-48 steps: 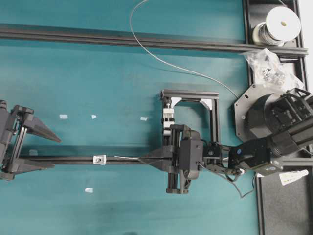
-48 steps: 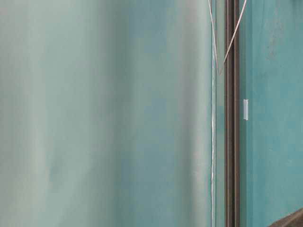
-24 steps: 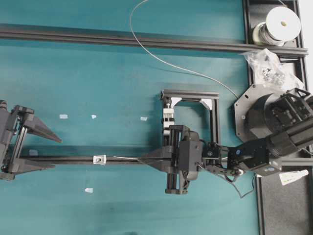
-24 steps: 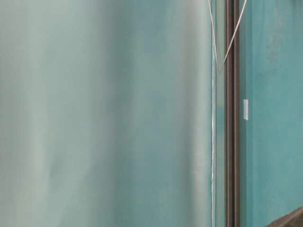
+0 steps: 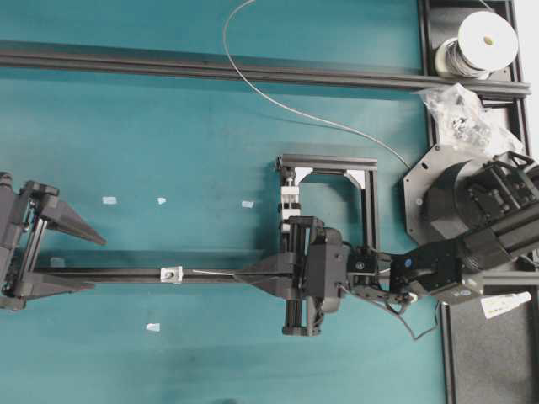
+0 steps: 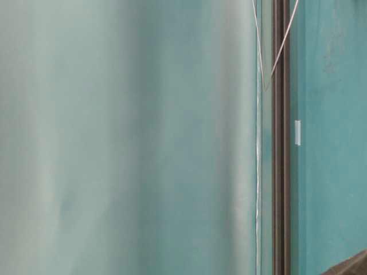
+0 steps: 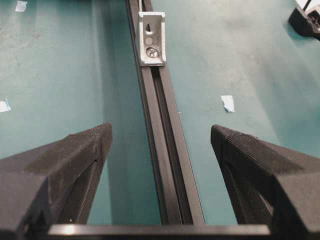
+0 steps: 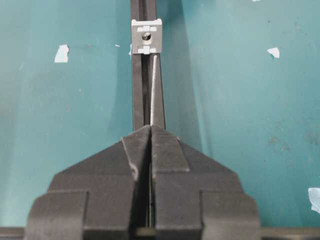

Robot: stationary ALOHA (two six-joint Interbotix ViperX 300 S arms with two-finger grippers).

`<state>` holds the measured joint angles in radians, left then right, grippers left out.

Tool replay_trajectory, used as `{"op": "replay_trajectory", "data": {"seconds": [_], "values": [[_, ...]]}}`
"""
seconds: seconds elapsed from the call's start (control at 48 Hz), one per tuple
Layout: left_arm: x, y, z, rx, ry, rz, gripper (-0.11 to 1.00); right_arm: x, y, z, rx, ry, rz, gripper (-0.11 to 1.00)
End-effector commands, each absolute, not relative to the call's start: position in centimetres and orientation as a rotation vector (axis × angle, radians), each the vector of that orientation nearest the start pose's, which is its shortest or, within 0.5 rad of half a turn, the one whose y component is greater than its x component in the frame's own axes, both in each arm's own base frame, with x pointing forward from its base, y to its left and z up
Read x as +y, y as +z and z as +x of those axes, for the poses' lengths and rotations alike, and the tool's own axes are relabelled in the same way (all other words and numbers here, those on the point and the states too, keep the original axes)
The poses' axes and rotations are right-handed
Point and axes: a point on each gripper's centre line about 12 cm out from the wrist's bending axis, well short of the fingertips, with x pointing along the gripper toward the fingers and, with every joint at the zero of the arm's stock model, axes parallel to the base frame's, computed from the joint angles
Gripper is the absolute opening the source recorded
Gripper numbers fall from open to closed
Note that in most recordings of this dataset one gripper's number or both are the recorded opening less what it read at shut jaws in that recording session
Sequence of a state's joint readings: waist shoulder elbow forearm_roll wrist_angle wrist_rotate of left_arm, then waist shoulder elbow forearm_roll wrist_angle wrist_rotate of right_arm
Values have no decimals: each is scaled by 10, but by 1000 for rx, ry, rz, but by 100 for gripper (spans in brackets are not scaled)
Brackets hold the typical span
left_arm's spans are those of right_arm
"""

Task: Insert the wire through the hole in the metal fitting.
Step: 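Align the wire tip with the hole in the white bracket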

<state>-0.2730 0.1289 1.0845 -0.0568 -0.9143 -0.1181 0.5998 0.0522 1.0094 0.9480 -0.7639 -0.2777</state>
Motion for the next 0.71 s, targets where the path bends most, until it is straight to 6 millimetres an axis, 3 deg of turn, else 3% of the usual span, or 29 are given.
{"op": "replay_trajectory", "data": {"seconds": [0.0, 0.688], "values": [[-80, 107, 309, 287, -204, -106, 87, 121, 118, 293, 408, -99, 194, -1], [-79, 109, 311, 281, -199, -109, 87, 124, 118, 301, 385, -96, 178, -1]]}}
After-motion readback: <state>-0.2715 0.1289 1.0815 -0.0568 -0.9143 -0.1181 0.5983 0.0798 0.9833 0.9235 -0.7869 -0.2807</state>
